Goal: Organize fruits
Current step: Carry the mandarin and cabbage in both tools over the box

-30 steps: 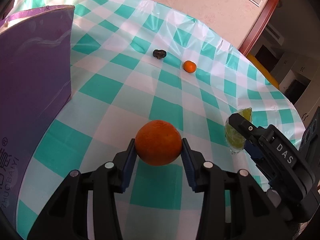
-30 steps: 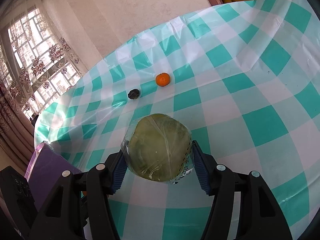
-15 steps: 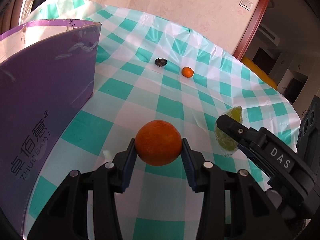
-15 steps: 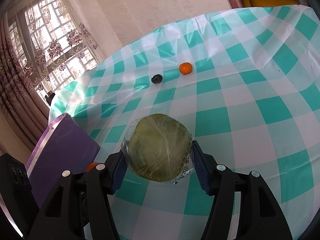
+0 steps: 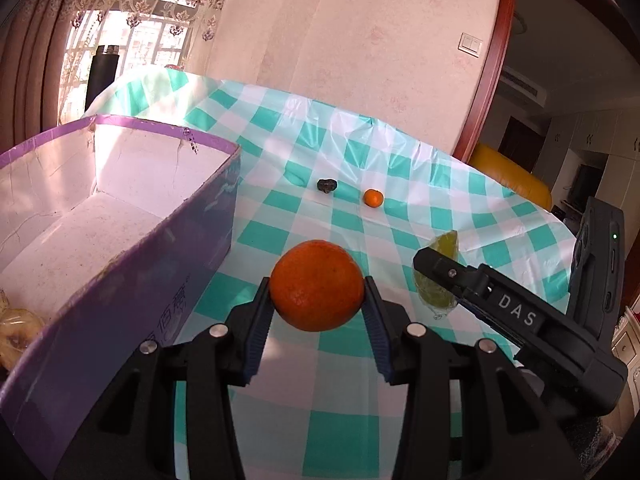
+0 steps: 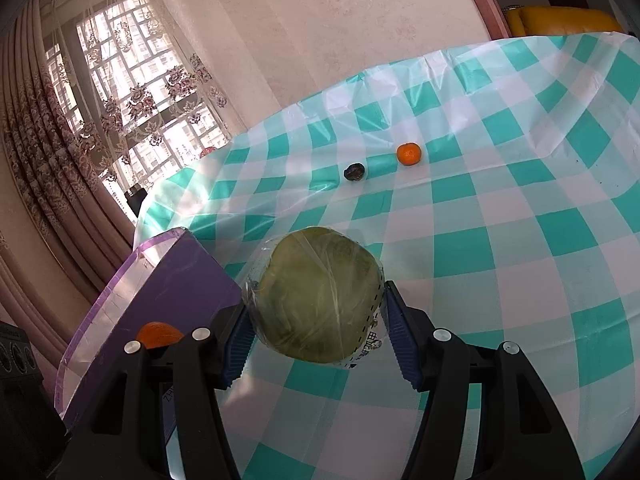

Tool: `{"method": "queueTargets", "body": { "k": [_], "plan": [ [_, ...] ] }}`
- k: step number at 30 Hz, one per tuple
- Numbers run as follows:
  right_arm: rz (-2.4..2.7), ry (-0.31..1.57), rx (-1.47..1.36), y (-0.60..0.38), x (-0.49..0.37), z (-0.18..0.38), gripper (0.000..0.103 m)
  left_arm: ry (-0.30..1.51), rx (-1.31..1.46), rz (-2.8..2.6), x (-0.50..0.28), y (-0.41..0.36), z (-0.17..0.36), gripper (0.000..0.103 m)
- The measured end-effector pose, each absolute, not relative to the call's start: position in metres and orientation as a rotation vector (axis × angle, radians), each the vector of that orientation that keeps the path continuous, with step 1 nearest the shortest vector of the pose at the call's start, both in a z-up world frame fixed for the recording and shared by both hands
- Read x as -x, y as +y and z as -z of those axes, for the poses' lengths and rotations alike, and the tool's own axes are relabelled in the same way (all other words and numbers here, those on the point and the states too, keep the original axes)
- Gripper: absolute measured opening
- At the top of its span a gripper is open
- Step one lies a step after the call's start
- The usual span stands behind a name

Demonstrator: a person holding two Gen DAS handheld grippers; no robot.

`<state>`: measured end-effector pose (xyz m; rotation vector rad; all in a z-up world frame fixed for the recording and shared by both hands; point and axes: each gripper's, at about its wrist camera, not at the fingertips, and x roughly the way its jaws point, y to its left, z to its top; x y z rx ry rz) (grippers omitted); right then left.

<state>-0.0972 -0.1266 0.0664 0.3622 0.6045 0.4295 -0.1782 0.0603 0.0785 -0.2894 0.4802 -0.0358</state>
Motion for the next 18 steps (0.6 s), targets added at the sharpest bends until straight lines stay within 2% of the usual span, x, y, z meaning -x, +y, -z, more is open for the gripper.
{"method": "queueTargets", "body": {
  "k": [5, 18],
  "plan": [
    [-0.493, 0.590, -0.350, -0.107, 0.107, -0.079, 0.059, 0.376, 0.277, 0.017, 0.201, 0.074, -0.112, 0.044],
    [-0.648, 0.560, -0.231, -0.046, 0.131, -0.100, 0.059, 0.325, 0.378, -0.200, 0.250, 0.165, -0.140, 0.044]
  ]
}}
